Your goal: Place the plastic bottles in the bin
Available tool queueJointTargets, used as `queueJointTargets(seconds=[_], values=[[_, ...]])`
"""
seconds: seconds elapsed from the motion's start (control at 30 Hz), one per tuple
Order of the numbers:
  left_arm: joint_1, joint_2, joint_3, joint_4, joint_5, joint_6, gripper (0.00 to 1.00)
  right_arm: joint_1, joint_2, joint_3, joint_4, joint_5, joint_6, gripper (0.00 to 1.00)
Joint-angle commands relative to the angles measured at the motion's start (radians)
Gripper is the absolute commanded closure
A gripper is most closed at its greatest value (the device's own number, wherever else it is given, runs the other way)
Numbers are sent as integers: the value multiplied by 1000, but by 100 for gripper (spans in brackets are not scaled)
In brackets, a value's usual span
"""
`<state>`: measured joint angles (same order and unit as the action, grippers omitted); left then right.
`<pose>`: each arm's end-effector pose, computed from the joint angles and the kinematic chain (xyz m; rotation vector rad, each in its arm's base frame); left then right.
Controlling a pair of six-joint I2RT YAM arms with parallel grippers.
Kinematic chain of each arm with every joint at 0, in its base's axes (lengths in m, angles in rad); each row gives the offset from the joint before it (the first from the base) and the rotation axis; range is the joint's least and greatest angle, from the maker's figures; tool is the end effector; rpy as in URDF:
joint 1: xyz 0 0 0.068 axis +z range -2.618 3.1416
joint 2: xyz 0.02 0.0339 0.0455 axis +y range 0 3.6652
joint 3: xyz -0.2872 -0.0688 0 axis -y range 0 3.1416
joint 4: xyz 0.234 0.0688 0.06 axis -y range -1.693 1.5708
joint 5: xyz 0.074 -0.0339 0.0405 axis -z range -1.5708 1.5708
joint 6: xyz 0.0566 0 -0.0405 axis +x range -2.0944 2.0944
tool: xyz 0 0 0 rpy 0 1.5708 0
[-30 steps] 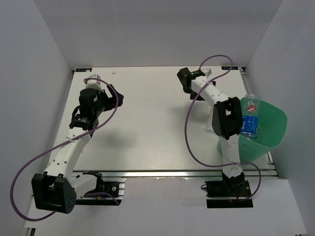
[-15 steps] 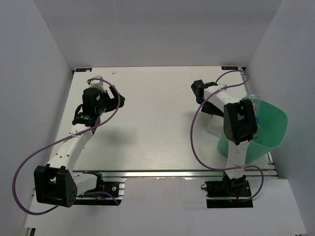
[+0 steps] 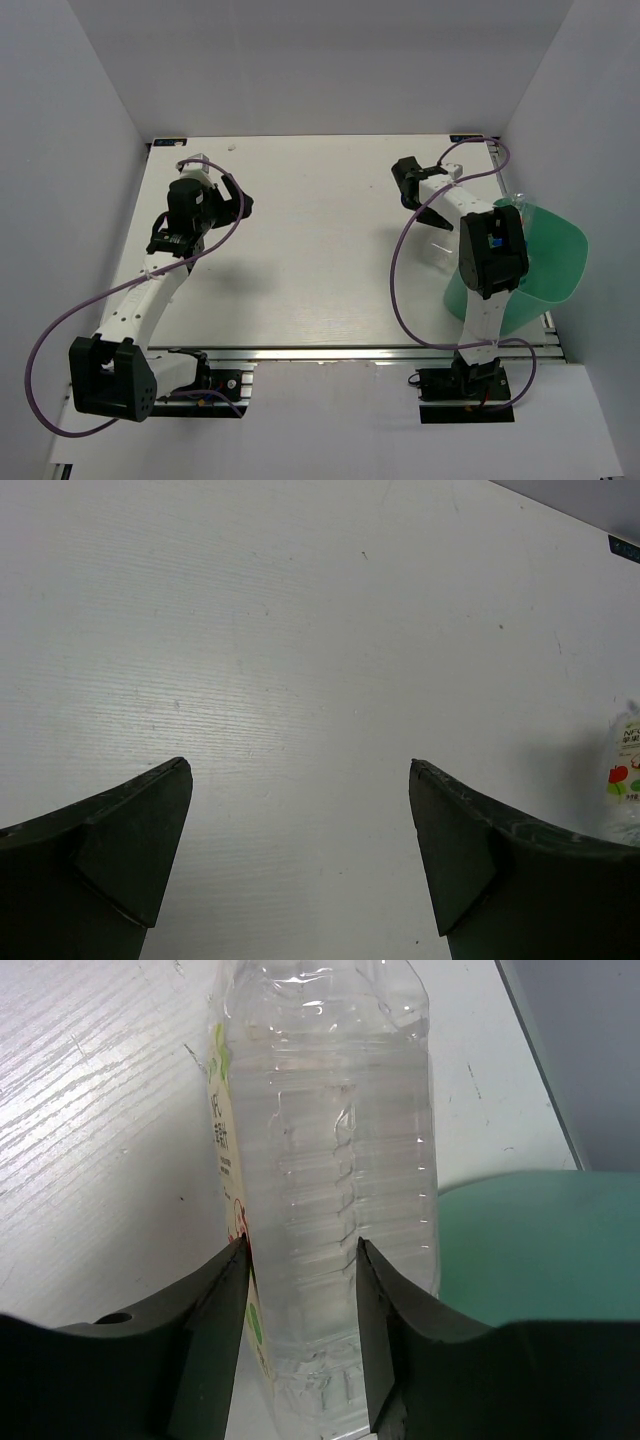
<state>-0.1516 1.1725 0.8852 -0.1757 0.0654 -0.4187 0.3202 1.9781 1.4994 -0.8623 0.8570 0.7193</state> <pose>0.2631 -0.0439 0.3112 -0.2328 2.0459 -0.4228 0.3878 0.0835 0.2145 0.6007 2.3311 -0.8153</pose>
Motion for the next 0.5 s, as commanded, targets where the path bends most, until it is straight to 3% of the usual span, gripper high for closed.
queueJointTargets(seconds=[0.0, 0.07, 0.47], values=[[1, -8, 4, 5, -9, 1, 2, -6, 39, -11, 3, -75, 52, 96], [1, -8, 4, 4, -10, 1, 2, -4, 31, -19, 20, -84, 37, 100], [3, -16, 5, -2, -39, 0, 2, 152, -123, -64, 242, -150, -173, 100]])
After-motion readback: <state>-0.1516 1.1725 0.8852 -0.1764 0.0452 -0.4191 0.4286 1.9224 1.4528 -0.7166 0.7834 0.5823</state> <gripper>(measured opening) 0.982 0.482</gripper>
